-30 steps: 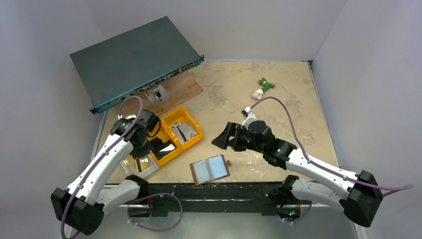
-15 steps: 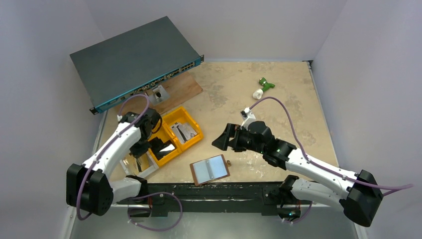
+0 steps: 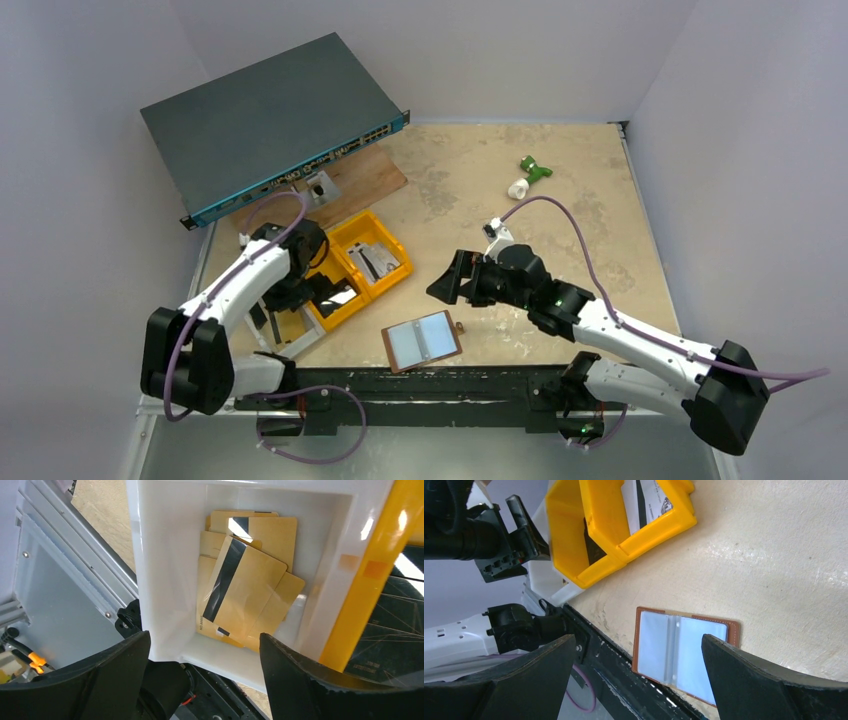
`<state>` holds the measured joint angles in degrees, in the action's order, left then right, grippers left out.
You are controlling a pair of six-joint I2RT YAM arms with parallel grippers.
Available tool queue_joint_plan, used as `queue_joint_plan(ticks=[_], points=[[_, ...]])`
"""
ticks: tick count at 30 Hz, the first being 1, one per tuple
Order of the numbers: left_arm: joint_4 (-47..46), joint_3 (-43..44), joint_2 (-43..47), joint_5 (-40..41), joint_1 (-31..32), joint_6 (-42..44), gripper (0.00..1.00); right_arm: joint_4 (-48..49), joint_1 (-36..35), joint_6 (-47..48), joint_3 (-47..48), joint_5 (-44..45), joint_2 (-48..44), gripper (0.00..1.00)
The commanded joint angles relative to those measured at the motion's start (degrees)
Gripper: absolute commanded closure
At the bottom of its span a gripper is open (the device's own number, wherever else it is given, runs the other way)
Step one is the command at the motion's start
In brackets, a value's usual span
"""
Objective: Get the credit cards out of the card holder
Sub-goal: Place the credit card in the storage box, then remove the credit card from the card holder.
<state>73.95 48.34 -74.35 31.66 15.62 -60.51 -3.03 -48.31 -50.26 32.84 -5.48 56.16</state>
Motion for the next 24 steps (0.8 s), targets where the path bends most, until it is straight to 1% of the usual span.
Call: queue_joint_plan(ticks=[1, 5, 13, 19, 21, 24], points=[[-0.8, 3.4, 3.6, -1.4, -0.2, 1.5, 0.18, 0.9, 0.1, 0.9, 0.0, -0.1, 0.1, 0.01], [-1.7, 4.2, 7.0, -6.1, -0.1, 4.7, 0.14, 1.2, 0.1, 1.4, 0.3, -0.6, 1.4, 0.01], [-3.1, 4.2, 15.7, -14.3, 0.7, 10.0, 0.13, 0.1, 0.1, 1.8, 1.3, 1.1, 4.3, 0.01], [-5.5, 5.0, 20.4, -18.5, 7.5, 12.5, 0.11, -1.6, -0.5, 1.4, 1.6, 3.8, 6.2, 0.01], [-8.0, 4.4, 21.7, -21.6, 9.8, 13.4, 0.11, -2.2, -1.9, 1.0, 2.0, 4.8, 7.4, 0.01], [-13.7, 2.1, 24.0, -28.6, 11.9, 14.6, 0.1, -2.7, -5.0, -0.1, 2.9, 6.2, 9.7, 0.01]])
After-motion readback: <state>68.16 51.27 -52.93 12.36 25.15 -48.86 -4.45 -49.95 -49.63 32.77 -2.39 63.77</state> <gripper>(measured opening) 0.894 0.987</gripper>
